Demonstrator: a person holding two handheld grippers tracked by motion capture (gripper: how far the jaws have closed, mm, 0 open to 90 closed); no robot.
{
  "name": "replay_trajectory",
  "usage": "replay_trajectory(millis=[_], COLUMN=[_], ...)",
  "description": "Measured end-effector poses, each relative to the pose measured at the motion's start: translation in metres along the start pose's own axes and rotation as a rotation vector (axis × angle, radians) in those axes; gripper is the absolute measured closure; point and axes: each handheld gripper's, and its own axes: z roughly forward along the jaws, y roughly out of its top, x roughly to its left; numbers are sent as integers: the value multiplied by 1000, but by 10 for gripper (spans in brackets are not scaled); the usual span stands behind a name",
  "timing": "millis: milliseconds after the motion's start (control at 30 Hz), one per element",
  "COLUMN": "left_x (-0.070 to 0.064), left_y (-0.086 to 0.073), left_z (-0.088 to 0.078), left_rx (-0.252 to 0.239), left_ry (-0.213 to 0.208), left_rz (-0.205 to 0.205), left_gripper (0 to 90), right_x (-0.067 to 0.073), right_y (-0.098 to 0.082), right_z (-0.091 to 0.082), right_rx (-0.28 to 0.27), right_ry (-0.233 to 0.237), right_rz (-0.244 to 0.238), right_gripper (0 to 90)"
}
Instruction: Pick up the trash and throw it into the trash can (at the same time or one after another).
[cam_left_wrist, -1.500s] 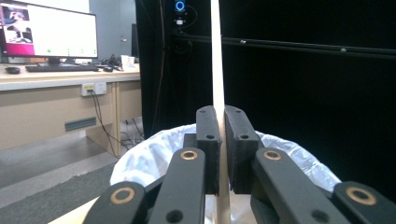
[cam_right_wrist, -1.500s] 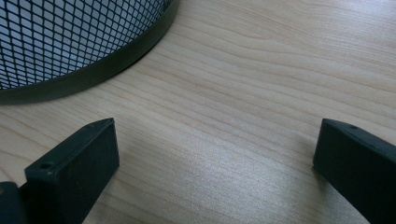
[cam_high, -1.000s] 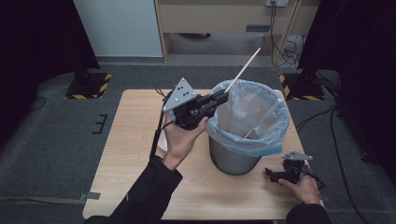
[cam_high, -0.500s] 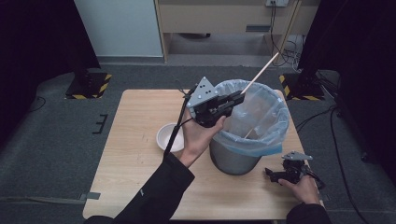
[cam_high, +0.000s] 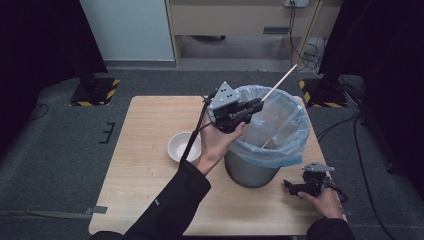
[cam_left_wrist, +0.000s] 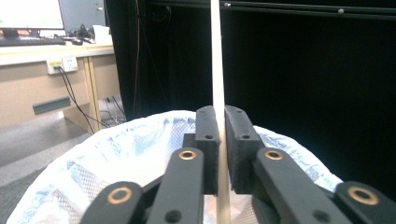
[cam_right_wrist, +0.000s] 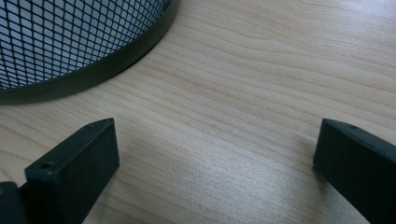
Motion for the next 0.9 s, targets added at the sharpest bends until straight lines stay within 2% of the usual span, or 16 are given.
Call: replay_trajectory(millis=[133,300,367,400,433,467,500,533,567,600,667,767,800,900], left_x=[2,5,10,12,12,16,16,21,21,27,32,37,43,53], left_y=[0,1,0,-1,-1,-4,-4,-8,-8,-12,-17,-24,-31,-47], left_z=[-2,-18,-35,-42,-42,-57,-57,-72,-72,-87,-99,-110,-119,-128], left_rx=[-5,-24,-22,-19,-19,-12,-12,-4,-4,-1,2,16,32,56], left_ry=[7,23,45,51,51,67,67,90,90,110,135,156,174,202], left_rz=[1,28,50,50,50,55,55,61,61,57,57,58,50,31], left_gripper=[718,613,573,554,541,530,516,503,488,472,438,379,369,337], right_x=[0,0,0,0,0,0,0,0,0,0,0,0,0,0], right_y=[0,0,0,0,0,0,0,0,0,0,0,0,0,0], right_z=[0,0,0,0,0,0,0,0,0,0,0,0,0,0], right_rx=[0,2,4,4,4,4,4,4,4,4,4,4,4,4], right_ry=[0,1,1,1,1,1,1,1,1,1,1,1,1,1], right_rz=[0,4,1,0,0,-1,-1,-1,-1,-1,-1,-1,-1,-1], right_gripper=[4,4,4,4,4,4,4,4,4,4,4,4,4,4])
